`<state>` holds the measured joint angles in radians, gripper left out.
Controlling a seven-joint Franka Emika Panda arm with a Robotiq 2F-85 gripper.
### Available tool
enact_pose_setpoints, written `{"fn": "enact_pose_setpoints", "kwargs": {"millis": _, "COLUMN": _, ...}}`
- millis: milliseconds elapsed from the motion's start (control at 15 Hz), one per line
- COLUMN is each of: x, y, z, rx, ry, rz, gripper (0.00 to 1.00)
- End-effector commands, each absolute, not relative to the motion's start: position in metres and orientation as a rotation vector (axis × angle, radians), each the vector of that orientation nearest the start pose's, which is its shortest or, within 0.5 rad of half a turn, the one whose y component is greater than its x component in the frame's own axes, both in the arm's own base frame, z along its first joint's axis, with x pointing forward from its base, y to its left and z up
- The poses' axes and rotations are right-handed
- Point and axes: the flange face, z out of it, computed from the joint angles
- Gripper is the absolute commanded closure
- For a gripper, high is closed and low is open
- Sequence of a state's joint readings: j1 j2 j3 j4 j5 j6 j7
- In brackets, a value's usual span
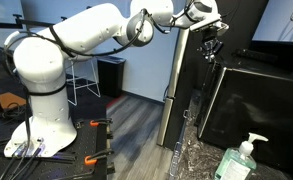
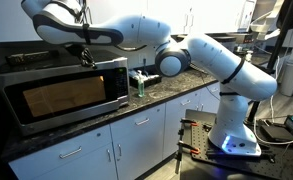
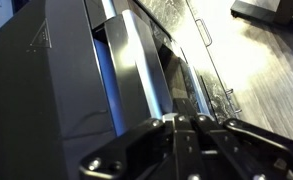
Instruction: Close the microwave door
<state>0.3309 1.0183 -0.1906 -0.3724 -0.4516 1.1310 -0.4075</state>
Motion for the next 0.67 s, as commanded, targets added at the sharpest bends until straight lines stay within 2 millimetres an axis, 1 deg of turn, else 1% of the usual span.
{"fn": "enact_pose_setpoints", "kwargs": {"millis": 0, "x": 0.7238, "y": 0.1302, "z": 0.4807, "rx": 2.419, "ry": 0.608, "rz": -0.350, "gripper": 1.00}}
{"fn": "enact_pose_setpoints", "kwargs": {"millis": 267, "x": 0.7219, "y": 0.1306, "z": 0.4801, "rx": 2.333, "ry": 0.567, "rz": -0.381, "gripper": 1.00}}
{"fn": "enact_pose_setpoints", "kwargs": {"millis": 600, "x": 0.7251, "y": 0.1275, "z": 0.4718, "rx": 2.273, "ry": 0.524, "rz": -0.392, "gripper": 1.00}}
